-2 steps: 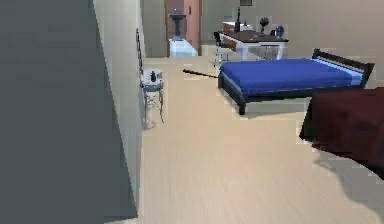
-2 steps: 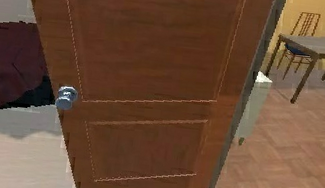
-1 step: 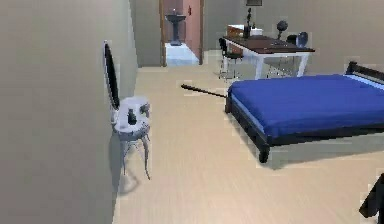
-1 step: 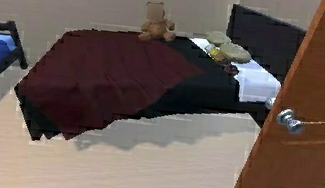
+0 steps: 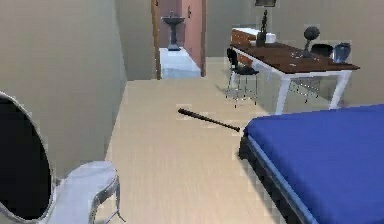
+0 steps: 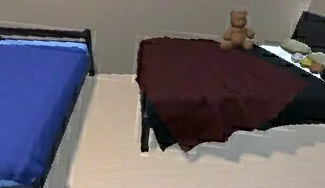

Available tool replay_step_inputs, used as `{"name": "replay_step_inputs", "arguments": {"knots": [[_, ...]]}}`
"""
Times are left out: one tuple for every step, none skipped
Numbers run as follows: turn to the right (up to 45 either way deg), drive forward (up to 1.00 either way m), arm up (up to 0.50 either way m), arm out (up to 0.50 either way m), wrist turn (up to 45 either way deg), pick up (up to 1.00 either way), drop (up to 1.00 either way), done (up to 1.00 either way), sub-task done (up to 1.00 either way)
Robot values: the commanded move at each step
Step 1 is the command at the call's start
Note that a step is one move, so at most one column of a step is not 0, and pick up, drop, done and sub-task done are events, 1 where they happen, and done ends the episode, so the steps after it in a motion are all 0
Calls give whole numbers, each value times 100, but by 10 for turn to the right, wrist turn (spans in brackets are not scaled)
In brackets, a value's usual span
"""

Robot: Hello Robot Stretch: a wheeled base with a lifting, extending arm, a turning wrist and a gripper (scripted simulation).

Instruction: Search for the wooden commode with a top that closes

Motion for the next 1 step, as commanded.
{"name": "replay_step_inputs", "arguments": {"knots": [[120,0,0,0,0,0,0,0,0]]}}
